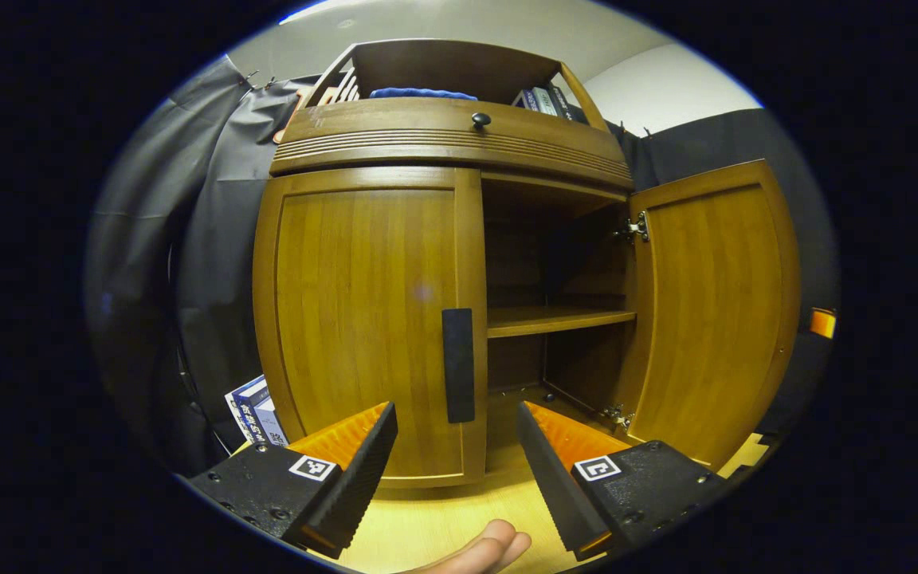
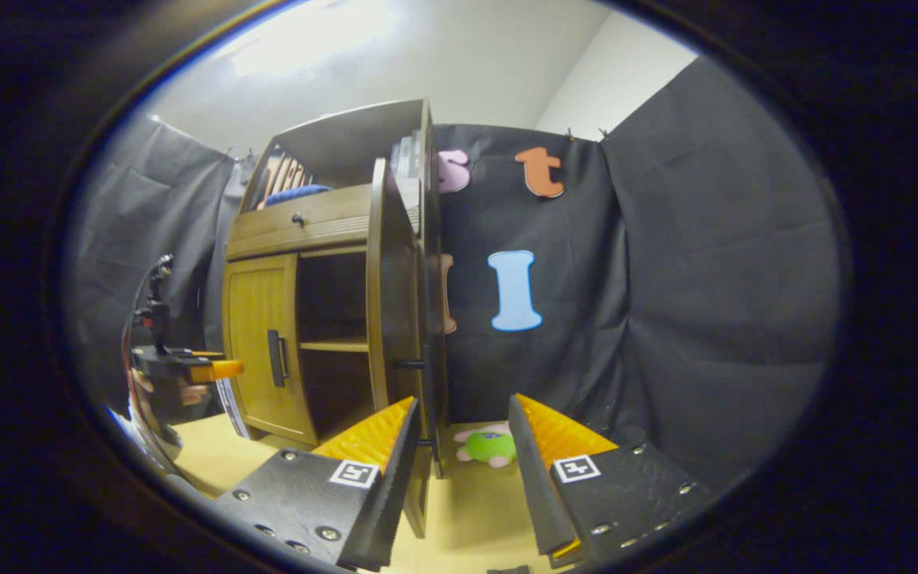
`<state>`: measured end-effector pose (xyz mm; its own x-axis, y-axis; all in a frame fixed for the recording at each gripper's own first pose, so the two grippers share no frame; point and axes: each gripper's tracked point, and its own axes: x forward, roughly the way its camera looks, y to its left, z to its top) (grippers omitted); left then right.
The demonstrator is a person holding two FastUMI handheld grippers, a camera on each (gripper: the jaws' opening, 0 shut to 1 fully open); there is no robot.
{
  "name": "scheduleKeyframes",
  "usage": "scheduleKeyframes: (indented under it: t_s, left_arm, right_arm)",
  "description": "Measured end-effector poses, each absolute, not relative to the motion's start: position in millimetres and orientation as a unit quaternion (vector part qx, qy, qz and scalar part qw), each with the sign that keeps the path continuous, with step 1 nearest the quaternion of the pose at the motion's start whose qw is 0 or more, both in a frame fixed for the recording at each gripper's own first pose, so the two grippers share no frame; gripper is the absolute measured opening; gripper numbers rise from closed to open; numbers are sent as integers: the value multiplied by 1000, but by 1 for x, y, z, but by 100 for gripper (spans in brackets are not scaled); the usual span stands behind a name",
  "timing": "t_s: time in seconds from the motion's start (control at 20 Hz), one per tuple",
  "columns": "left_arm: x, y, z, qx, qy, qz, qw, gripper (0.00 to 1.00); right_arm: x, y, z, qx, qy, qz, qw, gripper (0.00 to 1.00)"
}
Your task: Open the right door of the double-door shoe cabinet with the right hand, and open the left door with the left hand.
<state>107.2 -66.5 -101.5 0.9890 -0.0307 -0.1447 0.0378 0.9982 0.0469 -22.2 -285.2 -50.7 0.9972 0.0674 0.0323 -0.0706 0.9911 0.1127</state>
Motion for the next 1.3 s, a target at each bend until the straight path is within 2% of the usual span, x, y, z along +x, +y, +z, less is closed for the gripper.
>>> scheduleKeyframes:
  t_s: [0.1,0.15,0.2,0.25,0.3,0.4,0.45,0.5,0.55,0.6,0.7,0.75,1.0,1.05,1.1,1.15,1.2,1.3]
  left_arm:
    - [116,-65,-102,27,77,-13,997,89]
    - [121,-67,-100,28,77,-17,997,93]
    - [126,-69,-95,30,72,-20,997,89]
    - [129,-68,-89,30,61,-21,997,93]
    - [131,-70,-84,30,53,-19,998,93]
    - [136,-72,-78,39,44,-15,998,93]
    - [139,-73,-78,43,44,-14,998,93]
    - [142,-75,-79,48,48,-13,998,89]
    - [147,-76,-79,49,48,-10,998,89]
    - [153,-76,-79,51,49,-8,997,89]
    - [169,-75,-75,55,36,-1,998,92]
    - [178,-77,-76,56,30,-4,998,89]
    - [216,-74,-88,31,14,3,999,88]
    - [226,-65,-88,35,7,17,999,80]
    - [215,-70,-94,30,29,0,999,72]
    - [225,-70,-94,20,16,-2,1000,64]
    - [230,-72,-92,10,11,-6,1000,56]
    - [227,-68,-94,20,27,-9,999,40]
  right_arm:
    - [-41,-283,-39,54,-24,29,998,63]
    - [-49,-281,-33,50,-28,25,998,74]
    - [-59,-277,-27,46,-33,22,998,84]
    - [-64,-273,-21,46,-41,20,998,94]
    - [-70,-268,-12,49,-49,21,997,99]
    - [-77,-259,-3,57,-61,16,996,99]
    - [-80,-254,-2,58,-61,16,996,96]
    - [-83,-251,-2,57,-60,18,996,96]
    - [-84,-248,-1,59,-58,20,996,99]
    - [-86,-243,0,63,-57,22,996,96]
    - [-88,-234,4,75,-51,28,995,96]
    - [-90,-226,6,82,-48,37,995,99]
    - [-102,-182,19,96,-58,91,990,96]
    - [-104,-175,20,89,-60,94,990,95]
    - [-106,-169,21,81,-61,97,990,99]
    - [-106,-163,22,74,-62,98,990,100]
    - [-110,-160,24,68,-63,98,991,95]
    - [-112,-155,29,58,-64,95,992,95]
